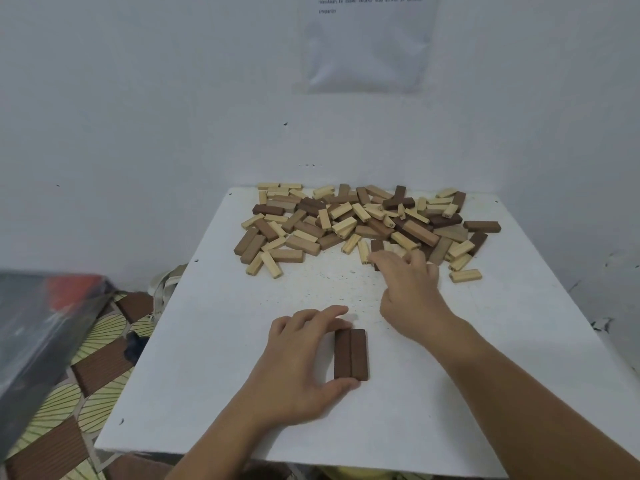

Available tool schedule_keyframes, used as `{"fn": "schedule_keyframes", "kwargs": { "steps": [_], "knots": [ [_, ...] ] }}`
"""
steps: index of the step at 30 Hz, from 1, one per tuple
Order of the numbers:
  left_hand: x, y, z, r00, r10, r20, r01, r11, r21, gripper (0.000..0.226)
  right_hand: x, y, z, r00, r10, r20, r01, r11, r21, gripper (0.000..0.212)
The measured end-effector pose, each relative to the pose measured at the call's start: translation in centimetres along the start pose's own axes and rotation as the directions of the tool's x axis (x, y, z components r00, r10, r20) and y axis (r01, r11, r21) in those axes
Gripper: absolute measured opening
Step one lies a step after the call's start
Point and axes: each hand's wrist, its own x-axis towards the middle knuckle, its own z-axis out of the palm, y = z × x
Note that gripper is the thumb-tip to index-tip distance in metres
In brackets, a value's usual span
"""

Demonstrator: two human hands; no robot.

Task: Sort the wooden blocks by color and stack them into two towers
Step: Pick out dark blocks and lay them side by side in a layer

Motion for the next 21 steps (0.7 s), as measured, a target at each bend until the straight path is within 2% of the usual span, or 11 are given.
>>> {"fn": "schedule_keyframes", "kwargs": {
  "steps": [4, 11, 16, 21],
  "knots": [
    [0.0, -0.1, -0.1, 1.0, -0.007, 0.003, 0.007, 1.0, 0.005, 0.087, -2.3, 0.3, 0.8, 0.998, -0.059, -0.027, 0.06, 0.998, 0.027, 0.077],
    [-0.1, 0.0, -0.1, 0.999, -0.031, 0.029, 0.031, 1.0, 0.0, 0.088, -9.9, 1.0, 2.0, 0.976, -0.191, -0.102, 0.212, 0.937, 0.276, 0.066],
    [-0.3, 0.4, -0.3, 0.999, -0.033, 0.016, 0.033, 0.999, -0.009, 0.087, -13.0, 0.2, 2.6, 0.98, -0.128, -0.155, 0.182, 0.89, 0.417, 0.067],
    [-0.3, 0.7, -0.4, 0.999, -0.034, 0.003, 0.034, 0.999, -0.028, 0.086, -13.4, -0.7, 2.0, 0.987, -0.101, -0.126, 0.151, 0.856, 0.495, 0.066]
  ]
}}
